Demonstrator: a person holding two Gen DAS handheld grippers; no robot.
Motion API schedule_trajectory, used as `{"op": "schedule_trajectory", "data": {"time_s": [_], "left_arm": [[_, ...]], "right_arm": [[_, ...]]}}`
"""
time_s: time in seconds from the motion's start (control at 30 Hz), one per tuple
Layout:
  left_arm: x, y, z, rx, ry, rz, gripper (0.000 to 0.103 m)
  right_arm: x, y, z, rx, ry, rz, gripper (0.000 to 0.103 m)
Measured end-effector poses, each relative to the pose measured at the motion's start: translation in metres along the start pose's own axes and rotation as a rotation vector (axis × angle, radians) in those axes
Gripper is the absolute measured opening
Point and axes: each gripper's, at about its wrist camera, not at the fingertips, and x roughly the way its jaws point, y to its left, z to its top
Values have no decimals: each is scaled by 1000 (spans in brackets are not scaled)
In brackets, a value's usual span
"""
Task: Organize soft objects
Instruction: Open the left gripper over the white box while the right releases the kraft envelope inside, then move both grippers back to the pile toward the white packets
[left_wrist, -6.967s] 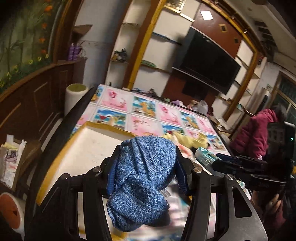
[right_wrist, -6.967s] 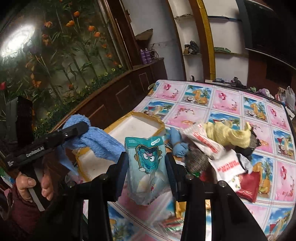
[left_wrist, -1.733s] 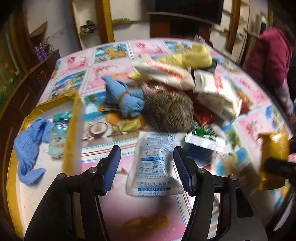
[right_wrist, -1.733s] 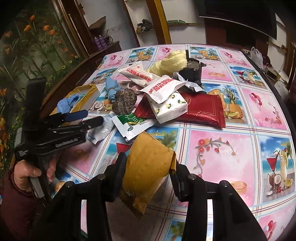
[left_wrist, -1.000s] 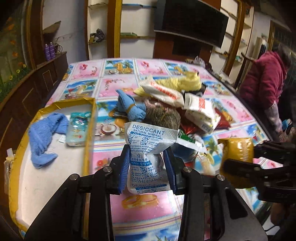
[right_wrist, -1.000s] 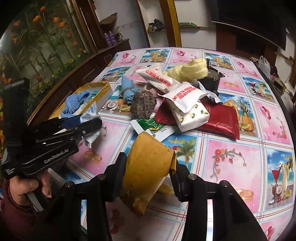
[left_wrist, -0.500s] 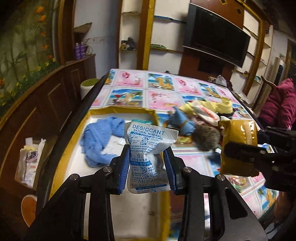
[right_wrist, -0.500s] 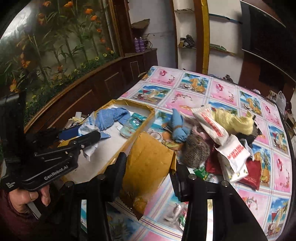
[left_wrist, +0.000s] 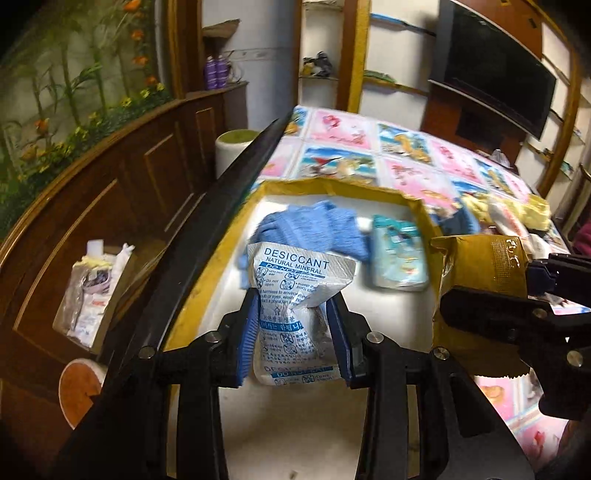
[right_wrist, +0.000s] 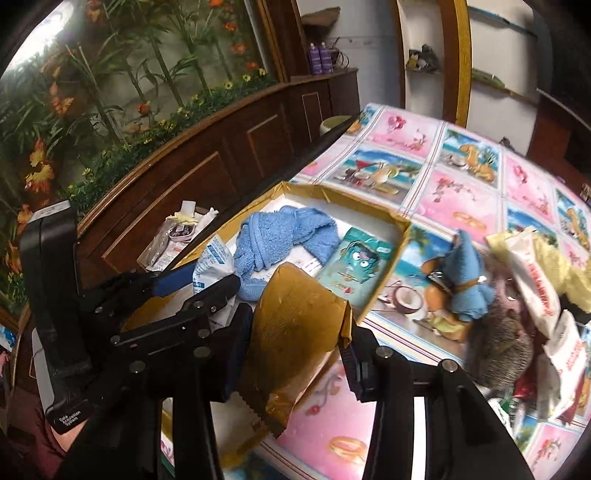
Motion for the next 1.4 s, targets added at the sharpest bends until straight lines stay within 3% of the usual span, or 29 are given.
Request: {"op": "schedule_trajectory", "data": {"time_s": [0.2,0.53,0.7,0.77,1.03,1.13,1.27,1.4], "left_arm": [[6,8,-1,-31,5,3,37],[14,0,-2,15,44,89,39],[24,-7,-14,65,146,85,39],[22,-15,-20,119,144,111,39],[11,-26,-34,128,146,75,43],[4,-23,-36,86,121,20,43],[-17,-15,-30,-48,46,-67,43],[-44,-35,-24,-41,-46,-89,43]], "right_arm": [[30,2,4,13,42,-16,45],[49,-5,5,26,60,-62,46],[37,-9,1,39,32,-60,50],[28,-10,-2,39,15,-60,50],[-14,-24,-29,48,-40,-82,50],[-31,-39,-41,72,-61,-88,50],[-52,-64,-55,122,-93,-104,54],[-66,-92,-72,193,-110,-115,55]]}}
